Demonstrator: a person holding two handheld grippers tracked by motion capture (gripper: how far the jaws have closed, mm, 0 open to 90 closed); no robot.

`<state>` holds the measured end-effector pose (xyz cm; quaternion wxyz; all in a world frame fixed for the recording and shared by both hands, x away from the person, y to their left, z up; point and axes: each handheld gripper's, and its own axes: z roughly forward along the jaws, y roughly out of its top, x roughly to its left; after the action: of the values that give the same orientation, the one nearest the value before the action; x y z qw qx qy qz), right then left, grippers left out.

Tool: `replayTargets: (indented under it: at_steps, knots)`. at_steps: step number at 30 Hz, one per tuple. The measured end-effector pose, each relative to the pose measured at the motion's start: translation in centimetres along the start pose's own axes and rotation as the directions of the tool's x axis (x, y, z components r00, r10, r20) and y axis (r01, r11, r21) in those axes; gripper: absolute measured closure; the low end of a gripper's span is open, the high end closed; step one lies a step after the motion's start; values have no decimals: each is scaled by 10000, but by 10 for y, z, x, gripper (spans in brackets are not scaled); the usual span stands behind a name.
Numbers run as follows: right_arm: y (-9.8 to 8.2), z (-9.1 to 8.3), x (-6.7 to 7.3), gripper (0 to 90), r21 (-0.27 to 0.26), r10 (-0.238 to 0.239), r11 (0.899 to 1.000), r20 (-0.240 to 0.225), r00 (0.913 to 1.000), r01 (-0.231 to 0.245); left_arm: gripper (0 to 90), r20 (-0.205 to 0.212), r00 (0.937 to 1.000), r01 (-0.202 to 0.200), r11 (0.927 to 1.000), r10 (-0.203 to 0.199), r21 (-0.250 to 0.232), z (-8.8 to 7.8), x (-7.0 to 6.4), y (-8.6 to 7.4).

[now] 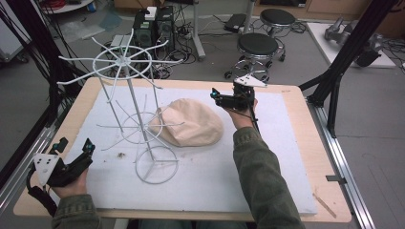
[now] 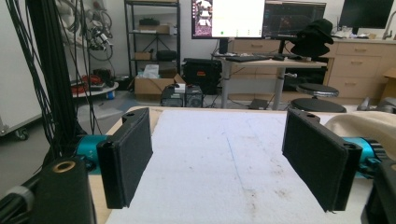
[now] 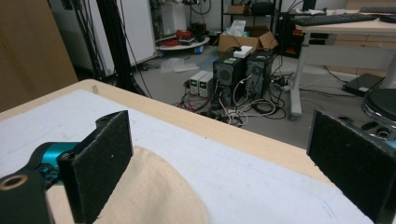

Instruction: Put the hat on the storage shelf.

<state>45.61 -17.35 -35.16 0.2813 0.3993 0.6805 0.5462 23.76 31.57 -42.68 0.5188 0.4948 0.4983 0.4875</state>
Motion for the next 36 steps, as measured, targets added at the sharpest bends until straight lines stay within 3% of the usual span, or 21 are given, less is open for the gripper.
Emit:
replayTargets:
  at_steps: [2, 5, 11, 14, 17, 19, 22, 24, 28, 30, 33, 36]
  knots:
    - [-4, 9, -2, 60, 441, 181, 9989, -130, 9998, -175, 244, 1, 10000, 6, 10000, -6, -6, 0, 0, 0]
    - [-6, 16, -1, 60, 546, 177, 9984, -205, 9996, -166, 245, 12, 10000, -2, 10000, 2, 16, 1, 1, 0]
    - [-9, 41, 8, 60, 990, -438, 9939, -583, 9973, 494, 245, 46, 10000, -24, 10000, 24, 17, 2, 1, 0]
    - [-16, 55, 10, 60, 1693, -693, 9821, -834, 9941, 827, 245, 56, 10000, -40, 10000, 40, 32, 3, 1, -1]
    - [-27, 68, 19, 60, 2336, -573, 9684, -1329, 9895, 875, 245, 72, 10000, -13, 10000, 12, 80, 3, 1, -1]
    - [-32, 74, 24, 61, 2457, -841, 9627, -1268, 9884, 1134, 245, 73, 10000, -11, 10000, 10, 69, 3, 1, -1]
    - [-35, 78, 25, 61, 2469, -911, 9622, -1050, 9903, 1147, 245, 75, 10000, -10, 10000, 10, 55, 3, 1, -1]
    - [-41, 83, 24, 61, 2758, -1052, 9535, -728, 9918, 1214, 245, 90, 10000, 1, 10000, -2, 72, 3, 1, -1]
    - [-48, 88, 19, 60, 3049, -960, 9456, -727, 9927, 1137, 245, 89, 10000, -6, 10000, 5, 73, 4, 1, -2]
    - [-53, 92, 18, 61, 3349, -976, 9347, -803, 9920, 1191, 244, 93, 10000, 6, 9999, -7, 111, 4, 1, -2]
    - [-56, 94, 18, 61, 3583, -1412, 9197, -801, 9867, 1607, 245, 107, 9999, 16, 9999, -18, 136, 5, 0, -2]
    - [-59, 96, 16, 61, 3691, -1226, 9175, -908, 9883, 1478, 247, 183, 9998, -23, 9998, 20, 185, 6, -2, -2]
